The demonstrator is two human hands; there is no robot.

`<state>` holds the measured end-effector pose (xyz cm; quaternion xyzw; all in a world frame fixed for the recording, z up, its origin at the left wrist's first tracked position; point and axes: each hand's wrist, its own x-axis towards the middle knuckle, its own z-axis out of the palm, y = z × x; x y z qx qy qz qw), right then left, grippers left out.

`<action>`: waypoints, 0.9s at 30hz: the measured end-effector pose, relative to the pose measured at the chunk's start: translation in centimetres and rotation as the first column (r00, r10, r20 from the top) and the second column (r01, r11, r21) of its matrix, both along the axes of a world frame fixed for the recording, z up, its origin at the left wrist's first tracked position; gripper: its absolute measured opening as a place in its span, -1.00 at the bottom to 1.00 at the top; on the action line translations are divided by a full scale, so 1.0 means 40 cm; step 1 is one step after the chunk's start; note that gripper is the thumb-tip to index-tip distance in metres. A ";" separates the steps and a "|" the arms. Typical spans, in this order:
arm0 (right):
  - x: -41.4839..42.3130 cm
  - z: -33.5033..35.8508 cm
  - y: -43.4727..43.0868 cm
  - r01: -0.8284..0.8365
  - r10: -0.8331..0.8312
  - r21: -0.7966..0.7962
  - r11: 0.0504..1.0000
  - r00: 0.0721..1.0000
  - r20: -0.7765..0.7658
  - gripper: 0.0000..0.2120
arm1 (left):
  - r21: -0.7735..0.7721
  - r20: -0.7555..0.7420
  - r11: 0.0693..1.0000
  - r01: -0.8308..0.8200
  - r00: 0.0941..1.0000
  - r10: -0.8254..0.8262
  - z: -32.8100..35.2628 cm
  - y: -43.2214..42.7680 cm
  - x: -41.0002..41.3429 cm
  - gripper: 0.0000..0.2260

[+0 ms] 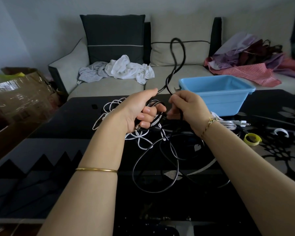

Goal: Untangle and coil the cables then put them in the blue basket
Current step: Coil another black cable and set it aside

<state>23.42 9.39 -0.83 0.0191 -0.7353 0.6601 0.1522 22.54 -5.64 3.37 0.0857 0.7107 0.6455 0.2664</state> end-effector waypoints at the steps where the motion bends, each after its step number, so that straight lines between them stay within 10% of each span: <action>1: -0.003 -0.002 0.003 0.046 -0.046 0.004 0.999 0.999 0.016 -0.78 | 0.006 -0.015 1.000 -0.018 1.000 0.018 0.001 0.000 0.000 -0.57; 8: -0.017 -0.030 0.069 0.148 -0.088 -0.189 0.971 0.952 0.292 -0.68 | 0.198 -0.074 0.957 -0.214 0.970 0.233 0.007 -0.029 -0.016 -0.61; 11: -0.014 -0.064 0.109 0.081 -0.230 0.344 0.935 0.878 0.420 -0.64 | 0.389 -0.081 0.857 -0.339 0.914 0.398 0.017 -0.048 -0.019 -0.62; 15: -0.007 -0.064 0.111 -0.235 -0.241 0.777 0.583 0.864 0.442 -0.71 | 0.519 -0.179 0.771 -0.370 0.835 0.521 0.024 -0.045 -0.015 -0.62; 19: -0.004 -0.076 0.096 -0.308 -0.071 0.676 0.670 0.879 0.471 -0.81 | 0.310 -0.188 0.910 -0.275 0.920 0.343 0.015 -0.031 -0.013 -0.61; 21: -0.020 -0.070 0.087 -0.046 -0.168 0.683 0.729 0.955 0.244 -0.77 | 0.146 -0.215 0.965 -0.220 0.945 0.248 0.007 -0.018 -0.006 -0.61; 23: -0.016 -0.021 0.071 0.108 -0.145 0.307 0.945 0.984 0.100 -0.72 | 0.062 -0.254 0.977 -0.203 0.944 0.212 0.003 -0.005 -0.001 -0.61; 25: 0.000 0.020 0.051 -0.095 0.099 -0.056 0.994 0.992 0.076 -0.80 | 0.036 -0.272 0.978 -0.204 0.940 0.206 0.003 0.005 -0.001 -0.60; 27: 0.018 0.035 0.021 -0.311 0.312 -0.029 0.950 0.945 0.095 -0.83 | 0.032 -0.275 0.980 -0.195 0.941 0.196 0.000 0.010 -0.002 -0.59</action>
